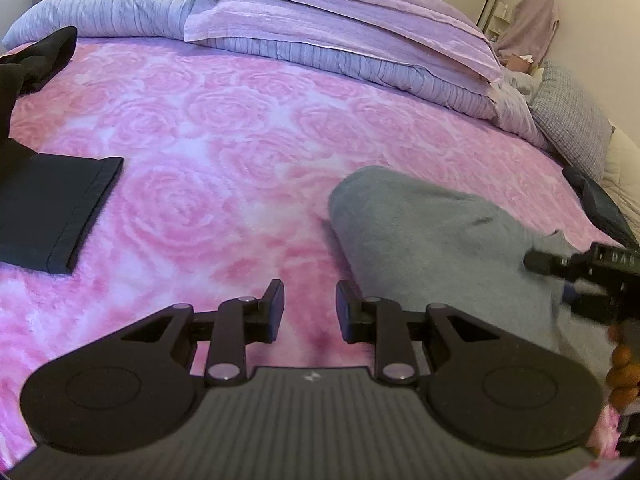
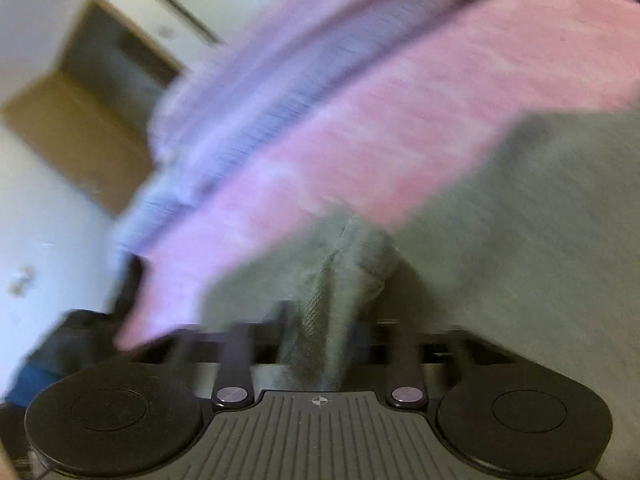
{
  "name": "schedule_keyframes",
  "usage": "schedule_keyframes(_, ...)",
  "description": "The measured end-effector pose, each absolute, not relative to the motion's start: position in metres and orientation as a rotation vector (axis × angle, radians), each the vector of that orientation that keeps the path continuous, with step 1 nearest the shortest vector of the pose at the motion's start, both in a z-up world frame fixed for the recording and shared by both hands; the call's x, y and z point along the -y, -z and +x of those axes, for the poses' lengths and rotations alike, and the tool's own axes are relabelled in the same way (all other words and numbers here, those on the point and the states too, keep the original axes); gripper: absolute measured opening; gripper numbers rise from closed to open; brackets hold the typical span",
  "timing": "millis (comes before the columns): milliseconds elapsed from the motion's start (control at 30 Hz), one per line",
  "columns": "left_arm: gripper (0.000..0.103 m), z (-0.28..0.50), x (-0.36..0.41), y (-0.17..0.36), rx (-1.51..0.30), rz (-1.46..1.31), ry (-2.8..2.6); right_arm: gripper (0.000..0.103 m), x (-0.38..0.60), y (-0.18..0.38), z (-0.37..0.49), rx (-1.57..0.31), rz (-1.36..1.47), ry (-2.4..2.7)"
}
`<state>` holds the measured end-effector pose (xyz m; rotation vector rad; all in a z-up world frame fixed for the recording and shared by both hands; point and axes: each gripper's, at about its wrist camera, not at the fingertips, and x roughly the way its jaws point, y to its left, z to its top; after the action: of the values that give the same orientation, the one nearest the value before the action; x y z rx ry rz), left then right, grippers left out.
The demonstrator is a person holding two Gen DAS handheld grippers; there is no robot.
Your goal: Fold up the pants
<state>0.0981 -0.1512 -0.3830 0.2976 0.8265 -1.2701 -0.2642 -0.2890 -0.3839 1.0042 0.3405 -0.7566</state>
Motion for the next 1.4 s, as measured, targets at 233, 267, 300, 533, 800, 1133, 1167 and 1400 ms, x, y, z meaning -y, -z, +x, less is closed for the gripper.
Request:
schedule_keyframes(233,0.023,0.116,0.144,0.383,-0.839,0.291,1.205,0.011,0.308,0.427,-0.284,-0.121,1.262,0.63)
schedule_keyframes(267,0.023,0.118,0.144,0.382,-0.845,0.282,1.201,0.011,0.314,0.429,-0.281,-0.133,1.285,0.635)
schedule_keyframes(300,0.023,0.118,0.143,0.381,-0.847,0.273,1.201,0.009,0.315,0.428,-0.281,-0.121,1.292,0.645)
schedule_keyframes(533,0.022,0.102,0.148,0.362,-0.807,0.269,1.294,0.008,0.258,0.348,-0.321,-0.005,0.847,0.852)
schedule_keyframes(800,0.022,0.023,0.198,0.367,-0.765,0.409,1.553,0.009,0.265,0.409,-0.385,-0.188,1.086,1.043)
schedule_keyframes(1133,0.021,-0.009,0.215,0.382,-0.734,0.506,1.582,0.007,0.237,0.381,-0.401,-0.118,1.048,1.133)
schedule_keyframes(1167,0.021,-0.01,0.215,0.38,-0.728,0.507,1.589,0.007,0.238,0.387,-0.404,-0.111,1.091,1.154)
schedule_keyframes(1400,0.021,-0.018,0.218,0.388,-0.718,0.553,1.601,0.006,0.238,0.399,-0.407,-0.17,1.056,1.211)
